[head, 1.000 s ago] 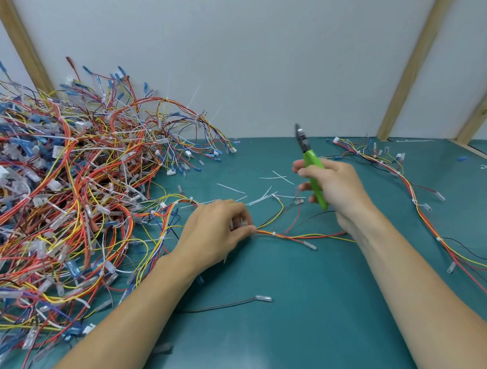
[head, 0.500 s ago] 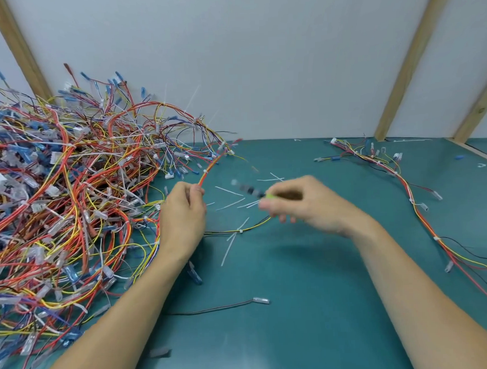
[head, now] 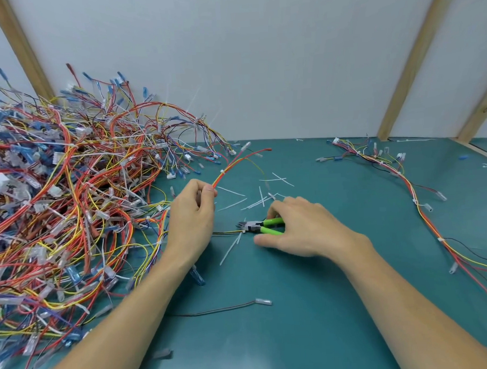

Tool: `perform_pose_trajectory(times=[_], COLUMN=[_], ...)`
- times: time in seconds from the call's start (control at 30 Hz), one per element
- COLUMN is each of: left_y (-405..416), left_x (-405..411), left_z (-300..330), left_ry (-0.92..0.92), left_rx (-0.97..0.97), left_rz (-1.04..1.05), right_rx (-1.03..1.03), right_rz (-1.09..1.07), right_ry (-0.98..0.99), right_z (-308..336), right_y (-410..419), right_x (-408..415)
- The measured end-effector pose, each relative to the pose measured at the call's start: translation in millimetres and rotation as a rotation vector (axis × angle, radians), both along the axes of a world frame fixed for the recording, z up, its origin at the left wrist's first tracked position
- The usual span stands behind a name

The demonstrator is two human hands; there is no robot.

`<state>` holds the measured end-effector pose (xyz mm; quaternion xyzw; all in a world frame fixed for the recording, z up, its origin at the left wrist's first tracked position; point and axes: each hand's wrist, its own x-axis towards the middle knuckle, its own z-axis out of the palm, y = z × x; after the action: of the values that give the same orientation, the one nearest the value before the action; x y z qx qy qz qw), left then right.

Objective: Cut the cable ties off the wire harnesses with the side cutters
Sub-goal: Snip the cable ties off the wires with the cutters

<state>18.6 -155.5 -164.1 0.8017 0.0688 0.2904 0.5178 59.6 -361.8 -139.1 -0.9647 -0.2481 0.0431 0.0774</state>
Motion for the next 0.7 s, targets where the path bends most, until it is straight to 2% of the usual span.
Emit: perform_pose_trajectory(times=[0.03, 0.07, 0.17, 0.2, 0.27, 0.33, 0.47, 0.6, 0.7], left_y=[-2.4, -4.6, -9.8, -11.3, -13.5, -14.3, -15.6, -17.4, -17.0], left_x=[-1.6, -3.2, -7.8, -9.4, -12.4, -13.8, -14.1, -15.1, -15.7], left_z=[0.7, 1.3, 4.0, 5.0, 6.5, 6.8, 5.6, 7.3, 7.7], left_ry=[-0.014, -0.029, -0.068, -0.081, -0.094, -0.073, 0.030, 0.041, 0.086], left_rx=[-0.004, 0.000, 0.056, 0.079, 0.143, 0.223, 0.323, 0.280, 0.279], left_rz=[-0.036, -0.071, -0.162, -0.190, -0.241, -0.277, -0.331, -0.356, -0.390], right_rx=[0.051, 0.192, 0.961, 1.156, 1.387, 1.466, 1.424, 1.324, 1.334], right_rz=[-0.011, -0.042, -0.167, -0.201, -0.221, -0.224, -0.185, -0.091, -0.141], right_ry=[-0.017, -0.017, 0.216, 0.317, 0.441, 0.468, 0.515, 0.622, 0.600], right_z=[1.0, 3.3, 16.6, 21.4, 26.9, 26.8, 20.2, 12.4, 5.7], right_y=[1.2, 3.5, 10.8, 12.3, 12.3, 12.0, 11.0, 17.4, 22.1], right_x=[0.0, -0.2, -1.1, -1.2, -2.1, -3.4, -1.6, -4.7, -5.7])
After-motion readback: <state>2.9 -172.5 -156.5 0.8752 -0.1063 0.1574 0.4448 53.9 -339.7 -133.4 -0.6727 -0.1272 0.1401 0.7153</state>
